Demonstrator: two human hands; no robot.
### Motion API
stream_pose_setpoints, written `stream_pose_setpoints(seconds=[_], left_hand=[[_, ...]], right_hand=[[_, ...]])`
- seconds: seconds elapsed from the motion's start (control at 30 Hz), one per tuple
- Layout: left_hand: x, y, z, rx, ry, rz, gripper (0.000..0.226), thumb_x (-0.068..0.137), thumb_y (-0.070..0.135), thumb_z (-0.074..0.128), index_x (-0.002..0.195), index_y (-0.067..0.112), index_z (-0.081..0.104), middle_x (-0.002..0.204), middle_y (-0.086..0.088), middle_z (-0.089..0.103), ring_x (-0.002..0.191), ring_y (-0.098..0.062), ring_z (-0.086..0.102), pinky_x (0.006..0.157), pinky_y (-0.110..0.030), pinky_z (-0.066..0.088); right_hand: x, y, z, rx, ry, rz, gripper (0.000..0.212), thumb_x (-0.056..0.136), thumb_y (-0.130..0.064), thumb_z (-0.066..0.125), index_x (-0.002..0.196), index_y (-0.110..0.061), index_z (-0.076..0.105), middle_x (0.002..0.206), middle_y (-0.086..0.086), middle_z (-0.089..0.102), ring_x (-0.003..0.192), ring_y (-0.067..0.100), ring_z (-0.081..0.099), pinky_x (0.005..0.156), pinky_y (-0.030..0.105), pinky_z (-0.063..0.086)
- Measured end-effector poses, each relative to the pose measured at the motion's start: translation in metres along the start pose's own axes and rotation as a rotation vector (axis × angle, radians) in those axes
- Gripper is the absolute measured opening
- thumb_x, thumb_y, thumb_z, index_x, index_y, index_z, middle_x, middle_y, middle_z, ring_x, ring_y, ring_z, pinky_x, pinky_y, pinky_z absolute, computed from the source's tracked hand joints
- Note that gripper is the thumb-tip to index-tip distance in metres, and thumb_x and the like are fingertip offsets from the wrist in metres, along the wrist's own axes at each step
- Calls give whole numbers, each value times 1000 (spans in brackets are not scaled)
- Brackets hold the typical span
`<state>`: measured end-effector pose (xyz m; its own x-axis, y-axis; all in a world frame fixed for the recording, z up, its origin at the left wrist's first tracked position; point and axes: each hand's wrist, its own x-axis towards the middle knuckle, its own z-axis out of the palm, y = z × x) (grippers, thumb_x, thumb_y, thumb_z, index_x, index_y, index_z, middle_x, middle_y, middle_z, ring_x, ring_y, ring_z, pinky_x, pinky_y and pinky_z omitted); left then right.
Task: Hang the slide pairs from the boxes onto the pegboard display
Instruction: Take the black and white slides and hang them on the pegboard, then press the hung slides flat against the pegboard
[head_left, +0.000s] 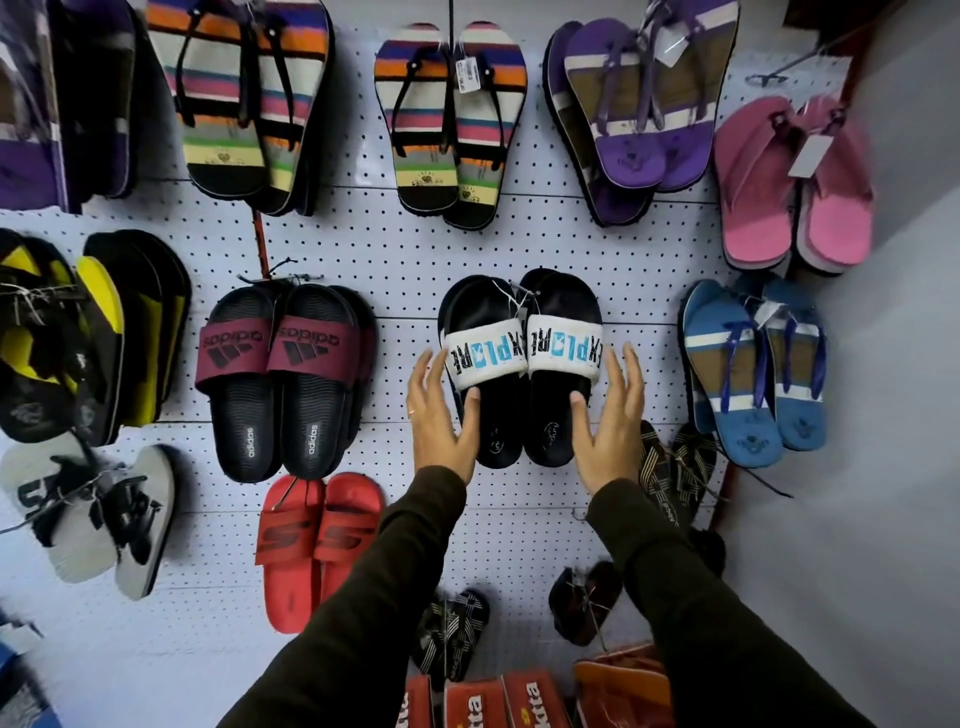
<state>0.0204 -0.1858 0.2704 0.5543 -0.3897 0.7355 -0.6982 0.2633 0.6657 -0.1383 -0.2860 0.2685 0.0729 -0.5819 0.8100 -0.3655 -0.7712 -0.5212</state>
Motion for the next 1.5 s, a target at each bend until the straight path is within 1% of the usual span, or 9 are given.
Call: stream_pose_setpoints(seconds=[0.07, 0.13, 0.27, 0.47, 0.67, 0.87, 1.27, 1.4, 1.5], left_hand=[[13, 14, 4, 151, -92, 171, 56, 97, 34, 43, 150, 24, 28, 161, 3, 16, 151, -16, 13, 121, -31, 17], [25, 19, 14, 326, -203, 264, 58, 98, 38, 37, 153, 27, 23, 165, 4, 6, 153, -21, 3, 124, -38, 12], [40, -2, 27, 580, -356, 290, 63, 97, 45, 29, 155, 27, 15, 166, 0, 0, 153, -24, -7, 124, -46, 10], [59, -17, 24, 649, -459, 258, 65, 96, 47, 27, 155, 29, 7, 165, -2, -7, 152, -28, -10, 126, -42, 6], [53, -14, 14, 604, -421, 252, 62, 97, 43, 28, 155, 30, 12, 165, -1, -5, 153, -25, -3, 125, -44, 7], [50, -22, -30, 613, -261, 257, 61, 97, 40, 32, 154, 26, 18, 166, -2, 3, 153, -24, 2, 125, -47, 4], [77, -98, -194, 709, -37, 156, 57, 98, 36, 33, 152, 20, 27, 164, -3, 13, 153, -25, 6, 124, -49, 2], [84, -127, -226, 766, -66, 120, 56, 97, 38, 31, 152, 23, 28, 164, -1, 15, 153, -24, 8, 123, -46, 1], [84, -147, -235, 762, -165, 111, 58, 98, 40, 30, 153, 26, 23, 164, -1, 14, 153, -25, 9, 123, -49, 10]], right_hand=[[14, 0, 6, -122, -106, -139, 61, 102, -34, 42, 157, -21, 20, 168, 1, 8, 157, 22, 7, 126, 36, 19], [26, 2, 14, -184, -220, -211, 61, 103, -38, 37, 158, -24, 16, 169, -1, 2, 157, 22, -3, 127, 47, 14], [37, 11, 28, -220, -346, -172, 66, 102, -42, 32, 159, -24, 6, 169, -3, -5, 157, 22, -10, 127, 48, 14], [44, 12, 35, -250, -434, -163, 72, 101, -45, 34, 159, -22, -3, 169, -2, -12, 156, 23, -14, 128, 43, 7], [36, -1, 37, -196, -317, -100, 66, 100, -42, 36, 159, -20, 13, 169, 2, 0, 157, 25, -5, 126, 48, 16], [11, -39, 55, -168, -172, -131, 61, 100, -38, 40, 156, -19, 25, 168, 8, 9, 157, 31, -2, 126, 52, 8], [-35, -159, 167, -41, -334, -299, 61, 100, -38, 40, 157, -20, 25, 168, 5, 9, 157, 27, -2, 126, 50, 13], [-49, -190, 202, -93, -416, -357, 62, 100, -41, 37, 158, -23, 21, 169, 1, 8, 157, 25, -3, 126, 49, 13], [-56, -197, 220, -120, -458, -347, 64, 100, -41, 38, 158, -24, 17, 169, 0, 6, 157, 24, -5, 126, 49, 15]])
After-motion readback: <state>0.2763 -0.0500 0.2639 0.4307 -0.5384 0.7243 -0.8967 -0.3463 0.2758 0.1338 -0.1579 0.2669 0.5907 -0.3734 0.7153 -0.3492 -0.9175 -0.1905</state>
